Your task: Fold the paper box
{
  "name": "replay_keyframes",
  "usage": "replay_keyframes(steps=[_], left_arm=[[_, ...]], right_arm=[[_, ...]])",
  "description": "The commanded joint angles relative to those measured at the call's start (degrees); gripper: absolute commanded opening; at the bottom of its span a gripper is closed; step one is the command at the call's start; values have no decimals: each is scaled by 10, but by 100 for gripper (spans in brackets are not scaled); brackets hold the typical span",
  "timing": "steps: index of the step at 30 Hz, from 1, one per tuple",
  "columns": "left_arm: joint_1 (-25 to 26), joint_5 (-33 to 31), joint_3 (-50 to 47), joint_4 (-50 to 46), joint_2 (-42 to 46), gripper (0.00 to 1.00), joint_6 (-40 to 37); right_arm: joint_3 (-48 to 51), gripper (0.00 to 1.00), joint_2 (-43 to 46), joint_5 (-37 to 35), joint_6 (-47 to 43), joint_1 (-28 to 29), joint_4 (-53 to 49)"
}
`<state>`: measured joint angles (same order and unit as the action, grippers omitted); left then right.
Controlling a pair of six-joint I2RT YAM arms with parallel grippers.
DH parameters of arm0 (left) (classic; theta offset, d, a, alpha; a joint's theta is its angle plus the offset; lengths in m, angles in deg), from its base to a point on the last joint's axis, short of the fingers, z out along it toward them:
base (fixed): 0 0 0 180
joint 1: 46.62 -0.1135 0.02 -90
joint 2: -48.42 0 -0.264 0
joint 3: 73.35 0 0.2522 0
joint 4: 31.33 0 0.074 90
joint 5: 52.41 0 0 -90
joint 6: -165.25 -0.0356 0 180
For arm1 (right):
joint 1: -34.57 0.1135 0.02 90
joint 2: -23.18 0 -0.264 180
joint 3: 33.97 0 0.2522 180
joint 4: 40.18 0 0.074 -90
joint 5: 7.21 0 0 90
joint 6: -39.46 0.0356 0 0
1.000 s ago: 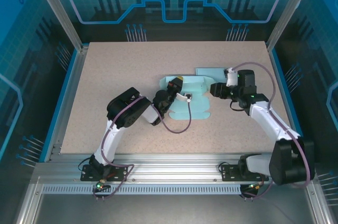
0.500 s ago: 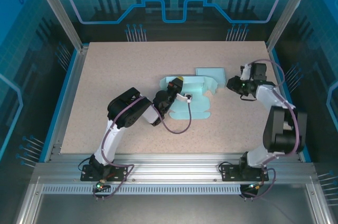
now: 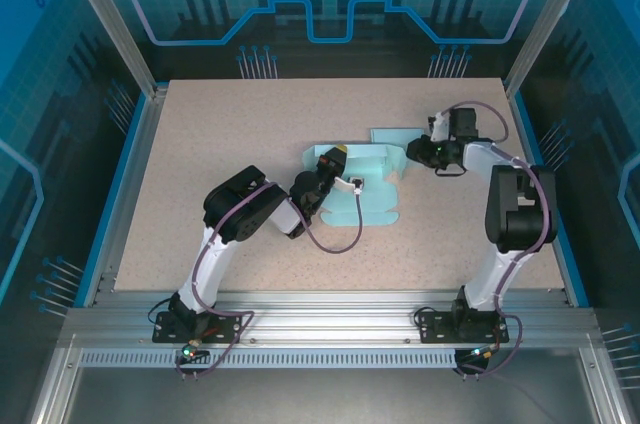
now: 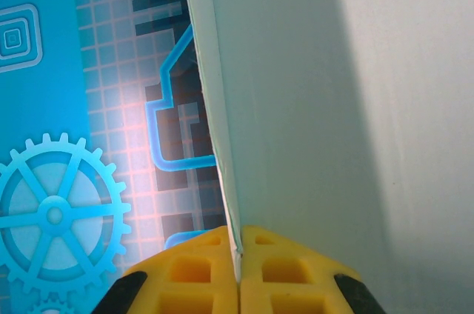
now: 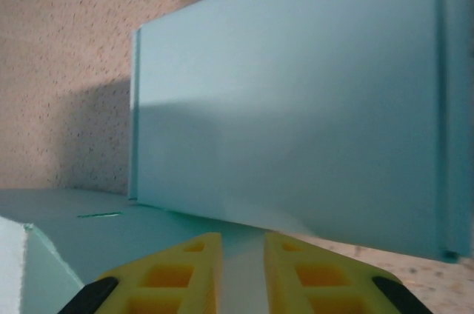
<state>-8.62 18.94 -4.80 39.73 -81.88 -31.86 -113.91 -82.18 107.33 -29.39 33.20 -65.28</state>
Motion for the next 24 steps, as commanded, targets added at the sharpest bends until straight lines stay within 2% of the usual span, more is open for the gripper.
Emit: replay_keyframes(steps=[1, 7, 24], left_arm=[[0, -6, -2, -47, -24, 0, -35], [-7, -4, 0, -47, -23, 0, -31], [-7, 0, 4, -47, -31, 0, -31]], right_arm=[[14, 24, 2, 12, -16, 19, 24], [61, 26, 32, -1, -21, 40, 52], [98, 31, 80, -30, -53, 79, 52]])
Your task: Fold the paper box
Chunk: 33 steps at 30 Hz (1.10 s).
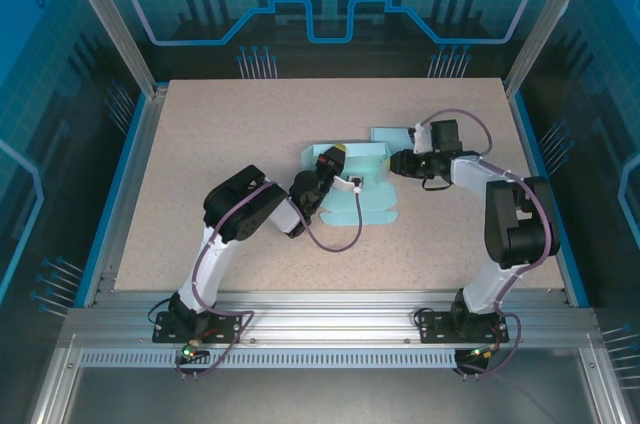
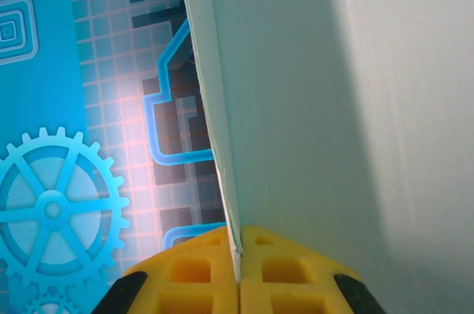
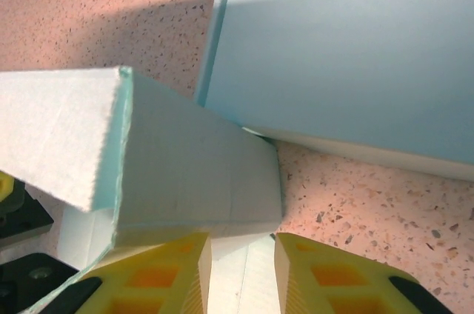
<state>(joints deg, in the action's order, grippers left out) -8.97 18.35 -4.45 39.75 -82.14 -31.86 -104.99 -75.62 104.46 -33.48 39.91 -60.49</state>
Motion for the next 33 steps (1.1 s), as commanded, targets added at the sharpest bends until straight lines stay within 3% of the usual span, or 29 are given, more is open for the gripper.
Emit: replay_keyframes(steps=[1, 10, 16, 33], left_arm=[[-3, 6, 1, -47, -28, 0, -31], [-2, 10, 0, -47, -29, 0, -30], [-2, 13, -1, -47, -31, 0, -28], [-1, 24, -4, -47, -25, 0, -10]], right_arm=[[11, 31, 14, -1, -12, 13, 5], [12, 41, 8, -1, -17, 32, 26], [15, 42, -3, -35, 2, 40, 64], [33, 39, -16, -238, 22, 109, 135]])
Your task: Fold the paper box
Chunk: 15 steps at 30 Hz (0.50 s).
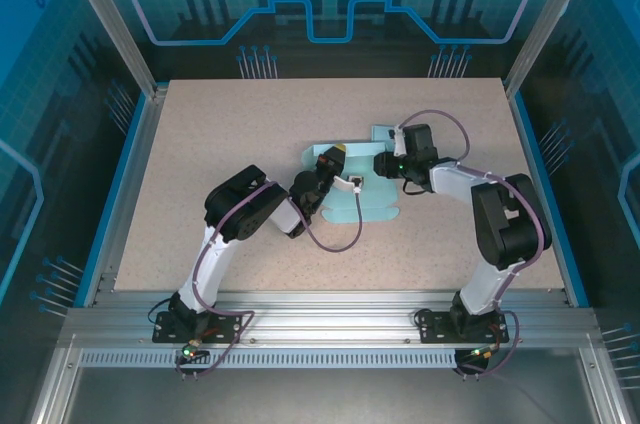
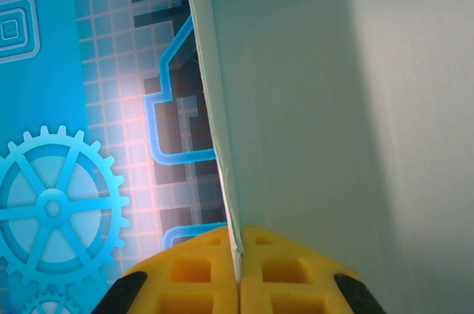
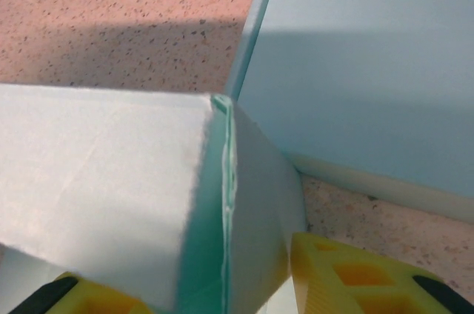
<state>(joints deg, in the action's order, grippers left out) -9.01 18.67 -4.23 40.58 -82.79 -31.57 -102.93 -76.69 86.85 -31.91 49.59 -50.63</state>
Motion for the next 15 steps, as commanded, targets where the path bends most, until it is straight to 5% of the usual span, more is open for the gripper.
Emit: replay_keyframes(steps=[1, 10, 15], left_arm=[[-1, 22, -6, -56, -18, 0, -12], [0, 22, -4, -55, -4, 7, -3], [3, 11, -3, -55, 11, 12, 13]], right_arm=[[18, 39, -3, -72, 6, 16, 45], [23, 23, -10, -133, 1, 35, 67], [20, 6, -12, -172, -13, 55, 64]])
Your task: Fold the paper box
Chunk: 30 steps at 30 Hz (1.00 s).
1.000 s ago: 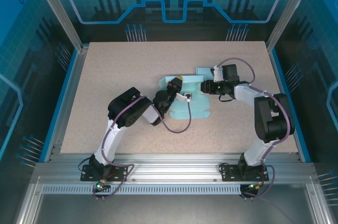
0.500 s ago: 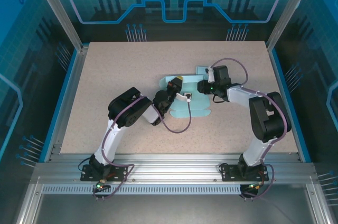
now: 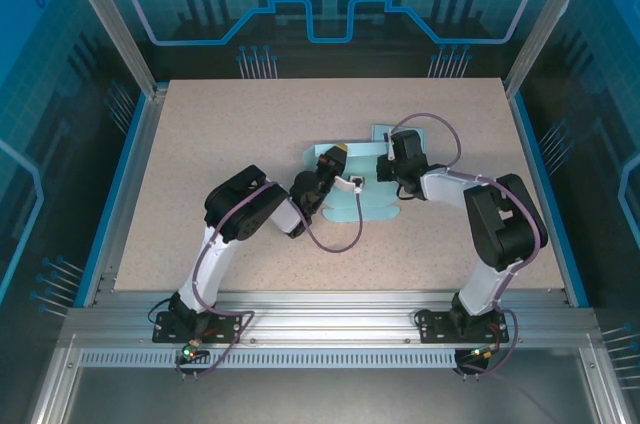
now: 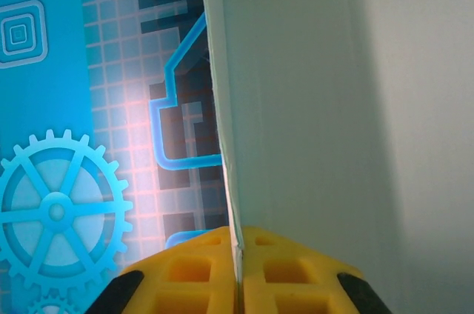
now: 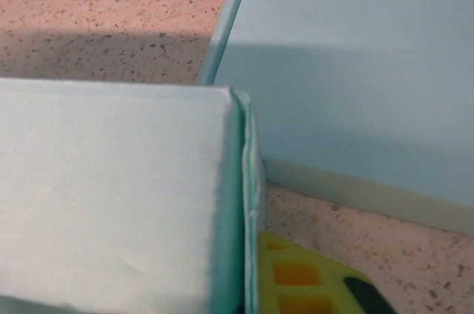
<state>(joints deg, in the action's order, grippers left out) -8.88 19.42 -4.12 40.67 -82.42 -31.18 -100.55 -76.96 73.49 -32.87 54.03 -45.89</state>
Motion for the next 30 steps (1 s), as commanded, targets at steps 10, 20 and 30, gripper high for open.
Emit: replay_keyframes(steps=[10, 20, 30], left_arm=[[42, -96, -7, -55, 101, 74, 131], [93, -279, -85, -56, 258, 99, 306], [100, -398, -234, -83, 539, 99, 619]], right_arm=[[-6, 0, 10, -108, -23, 43, -20], [13, 0, 56, -120, -14, 45, -43], [9, 0, 87, -50, -9, 43, -106]])
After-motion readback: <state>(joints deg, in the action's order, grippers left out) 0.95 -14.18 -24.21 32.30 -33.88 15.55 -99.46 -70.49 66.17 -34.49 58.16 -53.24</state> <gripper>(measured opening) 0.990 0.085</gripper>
